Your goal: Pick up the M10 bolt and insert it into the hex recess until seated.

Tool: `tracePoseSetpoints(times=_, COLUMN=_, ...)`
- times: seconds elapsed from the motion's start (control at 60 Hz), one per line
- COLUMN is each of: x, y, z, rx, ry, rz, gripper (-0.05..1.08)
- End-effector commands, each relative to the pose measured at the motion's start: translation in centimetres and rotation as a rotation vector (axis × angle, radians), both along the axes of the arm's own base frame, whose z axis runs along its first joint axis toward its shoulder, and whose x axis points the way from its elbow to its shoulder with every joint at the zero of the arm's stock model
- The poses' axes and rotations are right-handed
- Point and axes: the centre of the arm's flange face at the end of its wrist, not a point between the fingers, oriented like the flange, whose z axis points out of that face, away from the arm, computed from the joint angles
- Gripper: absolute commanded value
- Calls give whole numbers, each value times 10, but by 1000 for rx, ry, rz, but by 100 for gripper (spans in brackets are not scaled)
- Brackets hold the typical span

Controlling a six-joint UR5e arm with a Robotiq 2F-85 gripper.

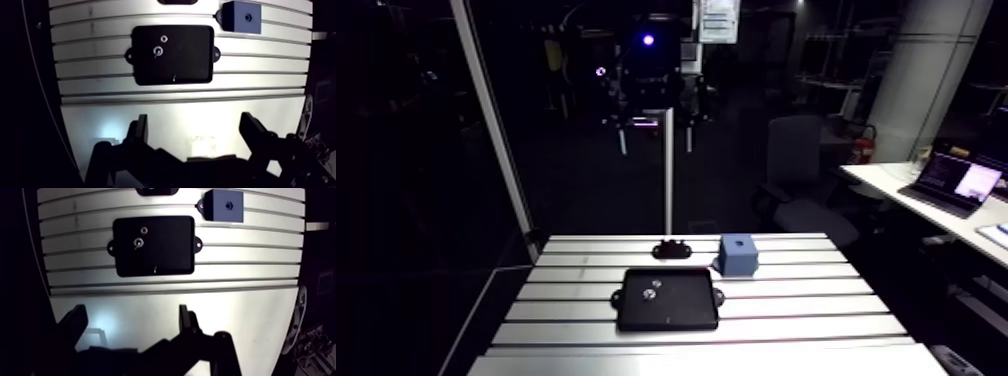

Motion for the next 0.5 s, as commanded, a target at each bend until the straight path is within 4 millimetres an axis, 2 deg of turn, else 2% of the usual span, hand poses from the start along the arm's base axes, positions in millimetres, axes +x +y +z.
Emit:
tracePoseSetpoints(times=0.017, x=6, y=-16, z=14, rx=-2, ry=-33, rz=83, gripper=1)
tracePoseSetpoints(times=0.5, x=7, y=-16, z=12, rx=1, ry=-38, rz=82, gripper=1)
